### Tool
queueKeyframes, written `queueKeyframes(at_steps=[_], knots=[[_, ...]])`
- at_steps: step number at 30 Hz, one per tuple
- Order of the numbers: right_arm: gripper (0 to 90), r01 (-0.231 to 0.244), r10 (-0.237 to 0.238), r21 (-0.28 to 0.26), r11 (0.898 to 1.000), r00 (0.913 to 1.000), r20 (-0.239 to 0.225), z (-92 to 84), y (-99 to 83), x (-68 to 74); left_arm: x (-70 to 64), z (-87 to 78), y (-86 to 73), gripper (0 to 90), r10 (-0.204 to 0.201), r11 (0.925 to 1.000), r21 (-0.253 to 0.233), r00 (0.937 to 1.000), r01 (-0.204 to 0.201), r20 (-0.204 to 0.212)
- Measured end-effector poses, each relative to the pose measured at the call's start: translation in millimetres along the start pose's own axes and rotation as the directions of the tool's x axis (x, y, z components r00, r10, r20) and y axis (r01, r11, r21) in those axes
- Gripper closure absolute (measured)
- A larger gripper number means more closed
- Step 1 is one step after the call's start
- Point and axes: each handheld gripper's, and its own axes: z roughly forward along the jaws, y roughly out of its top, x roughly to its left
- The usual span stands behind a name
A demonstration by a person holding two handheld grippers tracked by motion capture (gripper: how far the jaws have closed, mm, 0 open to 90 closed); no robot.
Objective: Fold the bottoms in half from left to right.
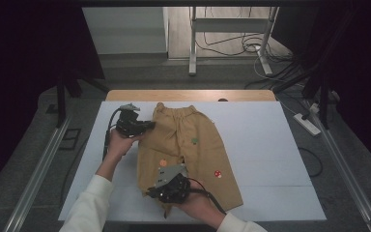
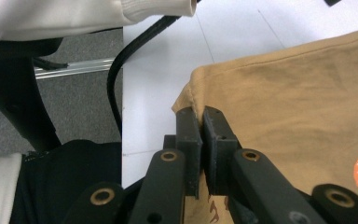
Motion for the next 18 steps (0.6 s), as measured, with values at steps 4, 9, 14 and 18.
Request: queueKeyframes(at_steps=[4,9,14,18], knots=[[85.3,-0.005,0.005,0.002,1.000,1.0000,0.003,-1.5,-2.7,-0.4,-0.1,0.4,-1.2,83.8,-0.003,1.0000,-0.008,1.0000,0.003,-0.002],[85.3,-0.018,0.017,0.020,1.000,0.9997,0.020,-7.0,-12.3,-1.8,-1.8,2.3,-2.1,83.7,-0.001,0.9999,-0.011,1.0000,0.001,0.000],[85.3,-0.045,0.043,0.037,0.998,0.9981,0.044,-17.6,-29.4,-6.0,-3.1,4.8,-2.2,83.7,0.005,1.0000,-0.005,1.0000,-0.005,0.002],[85.4,-0.070,0.069,0.034,0.997,0.9965,0.048,-22.8,-33.8,-11.0,-4.7,7.2,-2.4,83.7,0.010,1.0000,-0.002,1.0000,-0.010,-0.001]])
